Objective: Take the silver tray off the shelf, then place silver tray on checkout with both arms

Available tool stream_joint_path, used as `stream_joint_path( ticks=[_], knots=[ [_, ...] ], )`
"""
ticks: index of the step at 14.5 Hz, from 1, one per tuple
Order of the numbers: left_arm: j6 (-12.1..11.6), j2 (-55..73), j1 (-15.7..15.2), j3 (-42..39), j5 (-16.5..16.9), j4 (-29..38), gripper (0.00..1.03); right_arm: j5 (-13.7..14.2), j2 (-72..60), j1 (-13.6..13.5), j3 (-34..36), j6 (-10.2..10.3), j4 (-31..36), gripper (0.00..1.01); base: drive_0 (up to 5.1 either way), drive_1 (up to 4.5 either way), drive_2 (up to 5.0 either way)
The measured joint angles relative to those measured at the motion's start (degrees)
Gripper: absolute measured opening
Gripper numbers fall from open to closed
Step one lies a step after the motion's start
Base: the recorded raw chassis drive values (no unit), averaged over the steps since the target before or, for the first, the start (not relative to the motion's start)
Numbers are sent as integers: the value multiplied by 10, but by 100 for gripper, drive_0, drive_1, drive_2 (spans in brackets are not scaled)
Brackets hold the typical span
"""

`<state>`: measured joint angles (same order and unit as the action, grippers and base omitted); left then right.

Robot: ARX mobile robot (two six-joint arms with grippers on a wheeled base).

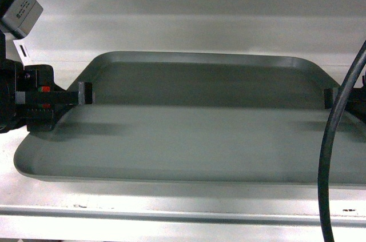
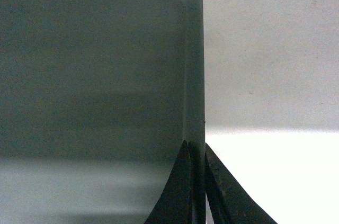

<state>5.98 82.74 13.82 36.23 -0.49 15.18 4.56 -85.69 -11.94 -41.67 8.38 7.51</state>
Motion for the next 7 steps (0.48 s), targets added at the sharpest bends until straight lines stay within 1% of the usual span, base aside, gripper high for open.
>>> stream_joint_path(
  ticks=[7],
  knots=[
    [0,6,2,0,0,3,4,2,0,0,0,1,-2,3,0,0,0]
  ],
)
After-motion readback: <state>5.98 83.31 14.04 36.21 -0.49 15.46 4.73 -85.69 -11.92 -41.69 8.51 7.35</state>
